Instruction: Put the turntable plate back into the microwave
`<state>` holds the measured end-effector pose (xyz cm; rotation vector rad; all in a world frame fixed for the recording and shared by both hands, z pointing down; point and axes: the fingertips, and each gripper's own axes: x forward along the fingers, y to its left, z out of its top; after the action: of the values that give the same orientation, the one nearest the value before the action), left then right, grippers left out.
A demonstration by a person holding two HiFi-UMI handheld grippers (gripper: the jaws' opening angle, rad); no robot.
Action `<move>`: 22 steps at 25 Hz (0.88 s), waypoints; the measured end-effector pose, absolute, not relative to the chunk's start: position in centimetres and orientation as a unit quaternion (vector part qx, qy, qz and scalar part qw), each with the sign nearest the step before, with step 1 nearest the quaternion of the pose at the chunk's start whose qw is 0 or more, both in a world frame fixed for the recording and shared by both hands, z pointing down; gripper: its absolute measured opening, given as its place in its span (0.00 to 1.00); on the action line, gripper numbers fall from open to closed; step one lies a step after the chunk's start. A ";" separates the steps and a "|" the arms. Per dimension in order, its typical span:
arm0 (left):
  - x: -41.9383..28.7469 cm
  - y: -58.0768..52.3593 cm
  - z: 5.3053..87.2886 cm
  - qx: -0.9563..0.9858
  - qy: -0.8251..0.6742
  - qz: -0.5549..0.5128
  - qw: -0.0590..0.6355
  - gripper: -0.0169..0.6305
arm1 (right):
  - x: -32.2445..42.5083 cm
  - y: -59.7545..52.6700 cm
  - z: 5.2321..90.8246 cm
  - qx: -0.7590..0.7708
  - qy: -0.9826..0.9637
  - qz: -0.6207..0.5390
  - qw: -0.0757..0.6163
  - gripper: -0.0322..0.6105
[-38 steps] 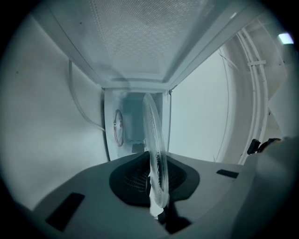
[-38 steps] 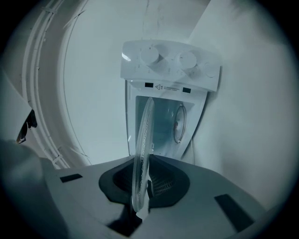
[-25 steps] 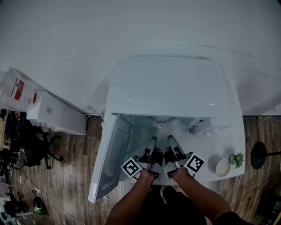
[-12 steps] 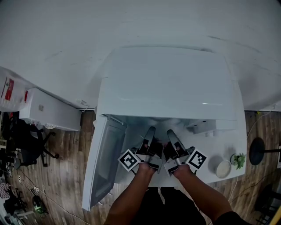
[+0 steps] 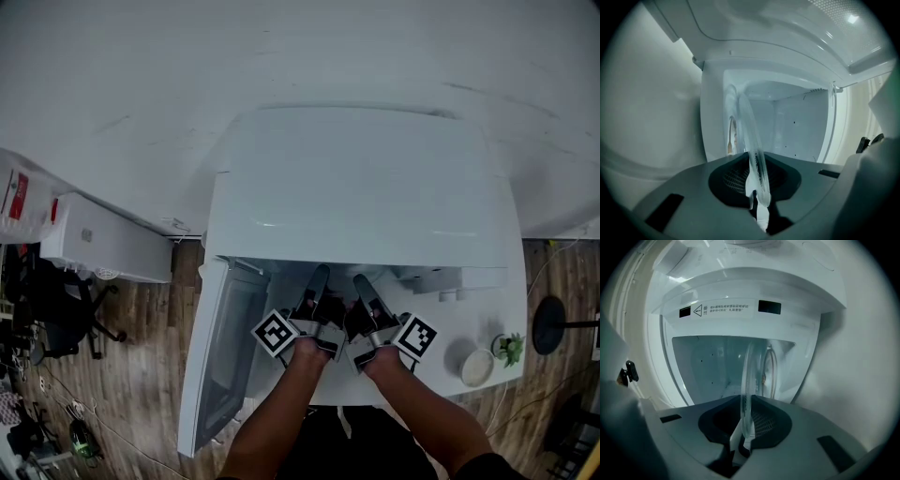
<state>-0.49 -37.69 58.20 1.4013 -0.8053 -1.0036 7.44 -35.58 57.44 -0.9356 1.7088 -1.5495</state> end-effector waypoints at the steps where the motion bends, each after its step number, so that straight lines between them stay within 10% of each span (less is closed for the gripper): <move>1: -0.5 -37.9 58.3 0.599 -0.345 -0.427 0.584 0.13 | 7.4 -35.8 57.6 -0.359 0.644 -0.592 0.326 0.16; 13: 0.0 -37.8 58.4 0.654 -0.350 -0.339 0.578 0.18 | 8.0 -37.8 59.3 -0.379 0.583 -0.610 0.380 0.16; 22: 0.2 -37.9 58.8 0.635 -0.352 -0.347 0.593 0.14 | 7.7 -38.1 59.4 -0.417 0.627 -0.590 0.291 0.16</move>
<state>0.22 -37.91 58.80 1.4764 -0.8193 -0.8065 7.74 -38.10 59.40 -1.1127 1.6708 -1.5735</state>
